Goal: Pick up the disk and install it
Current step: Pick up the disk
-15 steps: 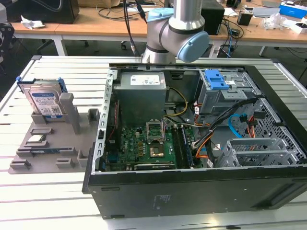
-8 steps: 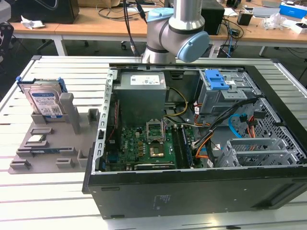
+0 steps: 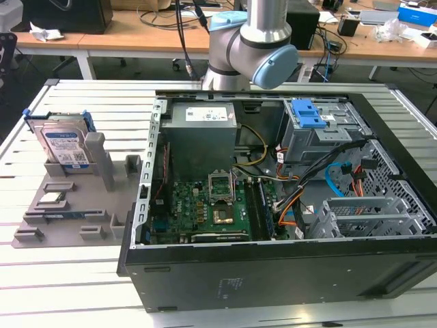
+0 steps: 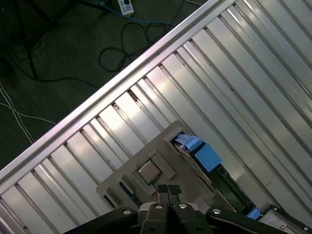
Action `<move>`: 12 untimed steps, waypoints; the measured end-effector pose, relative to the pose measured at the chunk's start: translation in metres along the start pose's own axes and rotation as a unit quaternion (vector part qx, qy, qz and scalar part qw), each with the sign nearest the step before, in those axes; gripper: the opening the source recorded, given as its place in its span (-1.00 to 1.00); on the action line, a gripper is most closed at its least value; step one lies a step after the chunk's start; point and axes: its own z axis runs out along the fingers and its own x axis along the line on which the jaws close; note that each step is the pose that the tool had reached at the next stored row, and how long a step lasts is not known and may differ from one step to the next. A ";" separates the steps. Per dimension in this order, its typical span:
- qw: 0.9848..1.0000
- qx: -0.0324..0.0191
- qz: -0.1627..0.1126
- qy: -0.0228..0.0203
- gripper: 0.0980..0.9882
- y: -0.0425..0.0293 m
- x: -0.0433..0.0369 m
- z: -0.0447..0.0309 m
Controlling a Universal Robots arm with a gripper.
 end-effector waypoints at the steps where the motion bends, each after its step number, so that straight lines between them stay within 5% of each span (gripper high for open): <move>1: 1.000 0.000 -0.007 0.000 -0.98 0.0000 0.0000 0.0000; 7: 0.999 -0.001 -0.054 0.002 -0.98 0.0000 0.0000 0.0000; 12: 0.995 -0.002 -0.102 0.004 -0.98 0.0000 0.0000 0.0000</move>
